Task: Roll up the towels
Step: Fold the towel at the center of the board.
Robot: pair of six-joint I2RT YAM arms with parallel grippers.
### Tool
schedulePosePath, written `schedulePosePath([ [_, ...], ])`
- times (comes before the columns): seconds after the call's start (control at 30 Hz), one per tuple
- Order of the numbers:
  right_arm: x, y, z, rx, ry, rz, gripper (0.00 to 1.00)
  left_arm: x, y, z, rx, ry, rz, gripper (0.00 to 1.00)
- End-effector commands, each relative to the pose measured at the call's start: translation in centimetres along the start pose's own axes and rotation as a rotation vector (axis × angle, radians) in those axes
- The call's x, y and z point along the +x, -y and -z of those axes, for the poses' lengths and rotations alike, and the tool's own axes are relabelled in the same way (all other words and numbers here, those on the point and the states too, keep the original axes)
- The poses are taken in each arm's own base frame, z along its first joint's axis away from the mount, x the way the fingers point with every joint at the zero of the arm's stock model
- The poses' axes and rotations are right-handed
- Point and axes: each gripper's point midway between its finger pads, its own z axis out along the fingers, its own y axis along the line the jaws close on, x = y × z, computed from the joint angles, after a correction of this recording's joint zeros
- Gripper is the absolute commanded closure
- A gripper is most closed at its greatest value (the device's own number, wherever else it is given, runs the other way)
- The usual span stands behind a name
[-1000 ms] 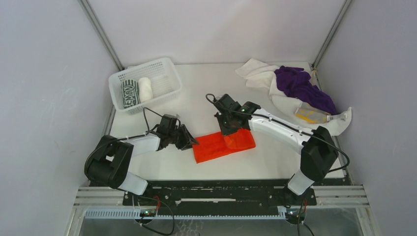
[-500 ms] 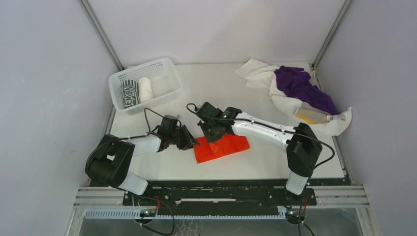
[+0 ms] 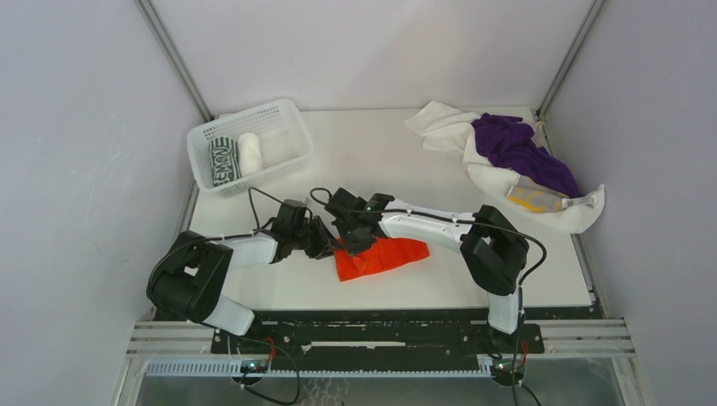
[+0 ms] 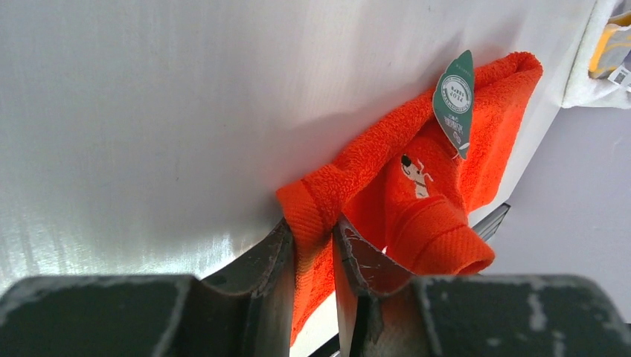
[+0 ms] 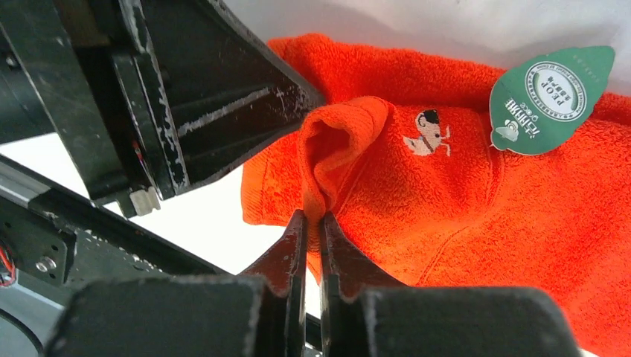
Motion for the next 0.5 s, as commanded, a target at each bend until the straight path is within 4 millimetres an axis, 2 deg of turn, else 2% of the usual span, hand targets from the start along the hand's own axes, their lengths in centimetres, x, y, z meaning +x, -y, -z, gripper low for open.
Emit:
schedulePosePath([
  [0.0,-3.6,-2.0,1.4,-0.043,0.134,-0.075,1.0,1.2,-1.7,-0.3,-0.05,-0.02,0.016,0.72],
  [0.27,-3.9,-2.2,1.2,-0.049,0.159,-0.099,1.0,1.4,-1.7,-0.4,-0.048,-0.019,0.017,0.72],
  [0.47,-3.5,-2.2,-0.6,-0.057,0.153,-0.117,1.0,1.3,-1.8,-0.4,-0.051,-0.018,0.02,0.72],
])
